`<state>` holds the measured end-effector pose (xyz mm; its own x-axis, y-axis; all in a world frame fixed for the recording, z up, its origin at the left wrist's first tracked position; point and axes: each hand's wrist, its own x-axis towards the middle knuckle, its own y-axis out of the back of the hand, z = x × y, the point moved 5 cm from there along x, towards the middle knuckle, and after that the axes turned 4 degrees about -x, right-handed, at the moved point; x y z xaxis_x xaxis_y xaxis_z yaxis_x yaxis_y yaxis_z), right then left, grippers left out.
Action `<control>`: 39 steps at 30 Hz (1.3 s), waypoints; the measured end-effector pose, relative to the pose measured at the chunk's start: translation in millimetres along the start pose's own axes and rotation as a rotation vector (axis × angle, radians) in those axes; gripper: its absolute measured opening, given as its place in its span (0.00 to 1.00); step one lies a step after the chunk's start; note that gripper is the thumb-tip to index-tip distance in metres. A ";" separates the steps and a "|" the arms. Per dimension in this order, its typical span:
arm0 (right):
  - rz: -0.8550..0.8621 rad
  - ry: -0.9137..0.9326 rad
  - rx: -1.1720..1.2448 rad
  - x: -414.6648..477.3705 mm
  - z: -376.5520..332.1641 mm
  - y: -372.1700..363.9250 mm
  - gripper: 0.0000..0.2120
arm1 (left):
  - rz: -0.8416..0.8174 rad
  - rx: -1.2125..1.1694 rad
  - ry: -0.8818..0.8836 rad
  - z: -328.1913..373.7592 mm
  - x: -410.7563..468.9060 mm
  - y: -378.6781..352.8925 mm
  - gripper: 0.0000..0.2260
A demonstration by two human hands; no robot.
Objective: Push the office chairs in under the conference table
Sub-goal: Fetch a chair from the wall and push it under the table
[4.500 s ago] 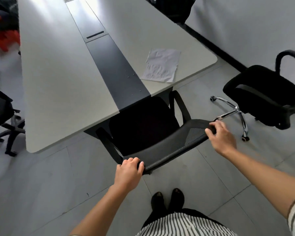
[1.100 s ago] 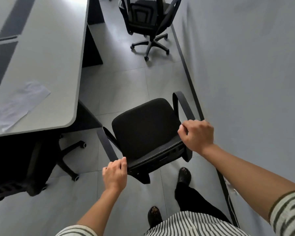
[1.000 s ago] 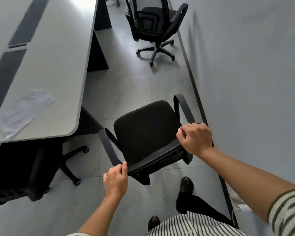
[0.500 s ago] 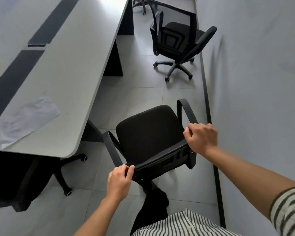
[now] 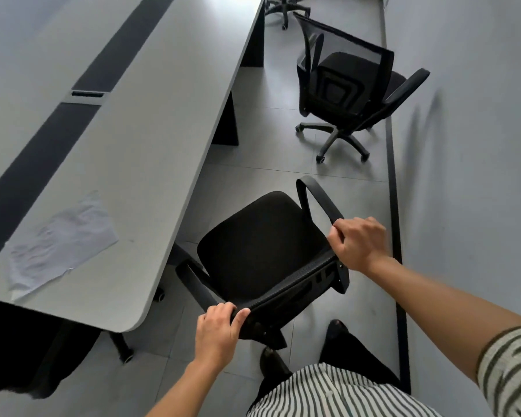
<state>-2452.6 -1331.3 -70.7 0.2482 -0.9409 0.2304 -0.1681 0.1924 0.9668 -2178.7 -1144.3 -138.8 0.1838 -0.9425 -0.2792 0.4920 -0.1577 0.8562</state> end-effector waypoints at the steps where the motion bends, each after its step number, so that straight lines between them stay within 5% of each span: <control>1: 0.004 0.018 0.009 14.8 -1.5 -4.1 0.20 | 0.006 0.008 0.021 1.1 8.9 2.0 0.34; 19: -0.156 0.439 -0.057 281.6 41.6 -78.9 0.21 | 0.084 -0.034 0.324 122.1 168.8 -14.9 0.43; 25: -0.226 0.421 -0.007 362.7 3.0 -88.5 0.18 | 0.196 -0.129 0.502 105.2 235.0 23.3 0.35; 39: -0.211 0.487 -0.083 496.0 -31.4 -129.6 0.21 | 0.192 -0.194 0.433 72.2 355.0 57.9 0.28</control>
<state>-2277.8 -1814.2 -78.3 0.6855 -0.7272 0.0357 0.0047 0.0535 0.9986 -2146.4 -1509.3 -156.9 0.6014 -0.7344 -0.3146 0.5565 0.1025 0.8245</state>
